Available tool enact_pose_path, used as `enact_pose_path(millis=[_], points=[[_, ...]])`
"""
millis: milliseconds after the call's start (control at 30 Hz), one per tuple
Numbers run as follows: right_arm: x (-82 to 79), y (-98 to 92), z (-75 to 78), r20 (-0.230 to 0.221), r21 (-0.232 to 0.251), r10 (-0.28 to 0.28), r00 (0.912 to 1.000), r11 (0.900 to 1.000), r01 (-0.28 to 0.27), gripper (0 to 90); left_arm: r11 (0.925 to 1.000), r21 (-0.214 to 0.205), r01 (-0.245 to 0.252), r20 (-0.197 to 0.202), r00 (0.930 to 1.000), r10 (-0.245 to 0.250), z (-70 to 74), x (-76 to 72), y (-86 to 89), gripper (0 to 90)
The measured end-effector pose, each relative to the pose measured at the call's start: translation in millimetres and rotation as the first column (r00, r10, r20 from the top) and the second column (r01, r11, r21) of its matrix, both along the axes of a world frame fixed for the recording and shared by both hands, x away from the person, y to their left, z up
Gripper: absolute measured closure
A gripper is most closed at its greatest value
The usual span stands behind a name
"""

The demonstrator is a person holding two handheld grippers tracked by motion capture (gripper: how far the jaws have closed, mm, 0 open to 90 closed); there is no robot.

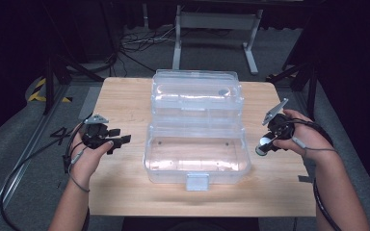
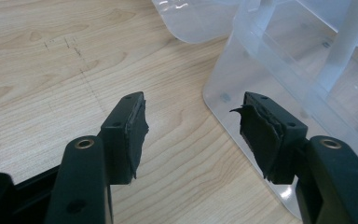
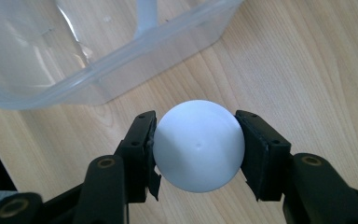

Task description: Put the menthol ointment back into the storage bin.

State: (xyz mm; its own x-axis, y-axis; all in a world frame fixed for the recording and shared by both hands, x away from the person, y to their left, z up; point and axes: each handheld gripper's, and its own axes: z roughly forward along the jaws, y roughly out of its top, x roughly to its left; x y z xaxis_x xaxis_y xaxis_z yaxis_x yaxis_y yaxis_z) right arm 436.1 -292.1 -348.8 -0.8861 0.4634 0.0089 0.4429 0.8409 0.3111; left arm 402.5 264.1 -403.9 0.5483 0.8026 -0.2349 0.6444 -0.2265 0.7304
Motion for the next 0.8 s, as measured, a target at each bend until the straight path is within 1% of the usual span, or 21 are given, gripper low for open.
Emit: enact_pose_path(millis=[100,167,267,367,433,500,533,567,633,667,800], points=[[-5.2,2.8,8.7,0.002,-0.002,0.028,0.9996,0.9996,-0.028,50.6,1.0,0.0,0.001,-0.001,1.0,-0.001,-0.3,0.2,-0.3,41.6],[-7.9,4.3,12.2,0.0,0.012,0.036,0.9993,0.9993,-0.036,50.6,1.0,0.001,0.001,-0.002,1.0,-0.001,-0.3,0.2,-0.4,41.6],[-12.3,7.3,19.4,-0.002,0.018,0.063,0.998,0.9978,-0.063,50.6,1.0,-0.001,0.003,-0.001,1.0,-0.003,0.0,-0.1,-1.1,41.7],[-15.9,10.2,27.8,0.007,0.007,0.08,0.9968,0.9968,-0.08,50.6,1.0,0.0,0.002,0.001,1.0,-0.002,0.2,-0.2,-1.0,41.6],[-17.1,12.0,32.1,0.008,0.011,0.092,0.9957,0.9957,-0.092,50.6,1.0,0.0,0.002,0.001,1.0,-0.002,0.2,-0.1,-0.8,41.6],[-18.1,14.2,35.5,0.008,0.014,0.105,0.9945,0.9944,-0.105,50.6,1.0,0.0,0.002,0.001,1.0,-0.002,0.2,0.0,-0.8,41.6],[-19.0,15.1,36.8,0.004,0.007,0.101,0.9949,0.9949,-0.101,50.6,1.0,0.0,0.002,0.001,1.0,-0.002,0.2,-0.1,-0.8,41.6],[-18.8,15.7,37.1,0.012,0.009,0.113,0.9935,0.9935,-0.113,50.6,1.0,-0.001,0.003,0.001,1.0,-0.003,0.3,-0.1,-0.8,41.6],[-21.8,18.2,40.9,0.01,0.003,0.121,0.9926,0.9926,-0.121,50.6,1.0,-0.001,0.002,0.002,1.0,-0.002,0.3,-0.1,-0.7,41.6],[-22.2,19.0,41.9,0.016,0.009,0.129,0.9915,0.9916,-0.129,50.6,1.0,0.0,0.003,0.001,1.0,-0.003,0.3,-0.1,-0.7,41.6],[-25.8,24.0,48.0,0.014,0.032,0.162,0.9867,0.9862,-0.163,50.6,1.0,0.0,0.004,-0.002,1.0,-0.004,-0.1,-0.1,-1.3,41.6]])
